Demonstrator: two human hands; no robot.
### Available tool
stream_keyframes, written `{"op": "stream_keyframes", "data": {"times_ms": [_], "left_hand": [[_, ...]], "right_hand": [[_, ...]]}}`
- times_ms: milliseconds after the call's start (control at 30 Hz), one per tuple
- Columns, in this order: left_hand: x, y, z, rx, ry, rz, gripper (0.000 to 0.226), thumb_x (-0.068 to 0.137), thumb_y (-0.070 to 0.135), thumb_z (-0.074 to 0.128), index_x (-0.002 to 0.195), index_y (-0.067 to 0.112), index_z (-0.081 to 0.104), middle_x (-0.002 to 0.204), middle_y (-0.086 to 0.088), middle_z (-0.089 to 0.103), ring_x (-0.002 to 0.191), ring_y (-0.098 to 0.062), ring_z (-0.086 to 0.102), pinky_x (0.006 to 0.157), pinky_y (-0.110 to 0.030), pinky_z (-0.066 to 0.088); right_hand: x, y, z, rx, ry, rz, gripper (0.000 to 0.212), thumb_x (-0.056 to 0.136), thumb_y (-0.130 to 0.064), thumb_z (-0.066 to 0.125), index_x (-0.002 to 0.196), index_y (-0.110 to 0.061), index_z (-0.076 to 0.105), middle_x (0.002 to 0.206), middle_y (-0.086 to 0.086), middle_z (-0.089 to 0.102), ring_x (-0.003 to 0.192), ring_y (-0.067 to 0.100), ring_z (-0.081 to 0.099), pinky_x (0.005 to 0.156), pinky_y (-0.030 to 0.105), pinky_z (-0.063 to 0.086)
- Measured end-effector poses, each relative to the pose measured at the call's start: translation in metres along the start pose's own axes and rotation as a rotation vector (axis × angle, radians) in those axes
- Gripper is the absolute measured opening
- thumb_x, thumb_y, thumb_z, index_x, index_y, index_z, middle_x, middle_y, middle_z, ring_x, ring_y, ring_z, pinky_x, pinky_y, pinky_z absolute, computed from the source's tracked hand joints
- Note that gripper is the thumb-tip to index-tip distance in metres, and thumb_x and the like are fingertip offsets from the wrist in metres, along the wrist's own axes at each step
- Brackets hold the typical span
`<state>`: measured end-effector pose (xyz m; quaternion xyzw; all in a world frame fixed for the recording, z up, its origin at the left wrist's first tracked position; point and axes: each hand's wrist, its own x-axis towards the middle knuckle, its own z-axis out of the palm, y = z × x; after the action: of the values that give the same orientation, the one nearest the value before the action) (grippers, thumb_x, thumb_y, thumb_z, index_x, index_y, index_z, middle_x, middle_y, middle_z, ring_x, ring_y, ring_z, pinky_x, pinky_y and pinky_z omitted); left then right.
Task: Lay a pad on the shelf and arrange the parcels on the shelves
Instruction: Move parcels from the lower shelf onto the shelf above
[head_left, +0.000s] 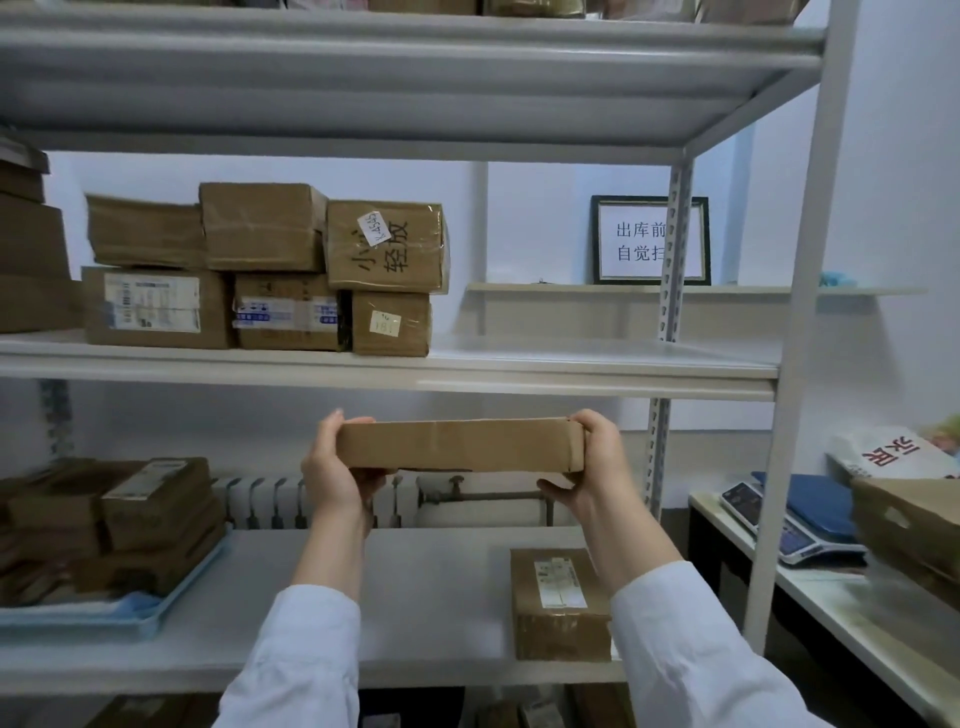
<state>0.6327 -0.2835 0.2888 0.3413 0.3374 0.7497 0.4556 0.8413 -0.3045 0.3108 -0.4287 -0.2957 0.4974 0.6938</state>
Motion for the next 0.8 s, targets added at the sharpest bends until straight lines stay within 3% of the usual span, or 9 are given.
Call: {"op": "stream_keyframes", "data": {"times_ms": [100, 233, 333, 667, 800], "left_hand": [[-0.010, 0.004, 0.005, 0.024, -0.018, 0.051, 0.042, 0.072, 0.059, 0.049, 0.077, 0.022, 0.068, 0.084, -0.007, 0.064, 0.071, -0.020, 0.062, 0.055, -0.027, 0.047], [-0.024, 0.014, 0.013, 0.051, -0.054, 0.145, 0.033, 0.082, 0.055, 0.048, 0.083, 0.024, 0.060, 0.086, -0.008, 0.061, 0.069, -0.021, 0.063, 0.051, -0.026, 0.048], [-0.033, 0.027, 0.022, 0.051, -0.053, 0.205, 0.027, 0.089, 0.048, 0.048, 0.088, 0.022, 0.056, 0.088, -0.009, 0.059, 0.070, -0.022, 0.063, 0.047, -0.024, 0.049], [-0.056, 0.070, 0.048, 0.021, 0.006, 0.331, 0.027, 0.087, 0.048, 0.052, 0.083, 0.021, 0.057, 0.082, -0.008, 0.061, 0.069, -0.023, 0.060, 0.039, -0.017, 0.045], [-0.064, 0.091, 0.059, 0.003, 0.013, 0.404, 0.027, 0.085, 0.048, 0.055, 0.079, 0.021, 0.059, 0.075, -0.004, 0.061, 0.062, -0.020, 0.060, 0.037, -0.016, 0.041]], "right_hand": [[-0.002, -0.012, -0.003, -0.004, -0.009, 0.020, 0.006, 0.081, -0.021, 0.046, 0.079, -0.016, 0.050, 0.076, 0.004, 0.051, 0.072, 0.018, 0.048, 0.084, 0.044, 0.045], [-0.007, -0.027, -0.011, 0.020, -0.049, 0.019, 0.015, 0.079, -0.023, 0.046, 0.067, -0.019, 0.053, 0.074, 0.003, 0.053, 0.078, 0.020, 0.048, 0.091, 0.047, 0.043], [-0.013, -0.038, -0.014, 0.056, -0.058, 0.038, 0.014, 0.079, -0.025, 0.047, 0.070, -0.018, 0.056, 0.080, 0.004, 0.053, 0.085, 0.022, 0.049, 0.086, 0.045, 0.044], [-0.037, -0.086, -0.010, 0.033, -0.145, 0.025, 0.014, 0.077, -0.029, 0.048, 0.068, -0.021, 0.054, 0.076, 0.002, 0.052, 0.079, 0.021, 0.049, 0.069, 0.038, 0.045], [-0.047, -0.109, -0.007, 0.034, -0.183, -0.004, 0.015, 0.077, -0.029, 0.046, 0.067, -0.022, 0.055, 0.075, 0.000, 0.053, 0.077, 0.021, 0.050, 0.071, 0.039, 0.046]]}}
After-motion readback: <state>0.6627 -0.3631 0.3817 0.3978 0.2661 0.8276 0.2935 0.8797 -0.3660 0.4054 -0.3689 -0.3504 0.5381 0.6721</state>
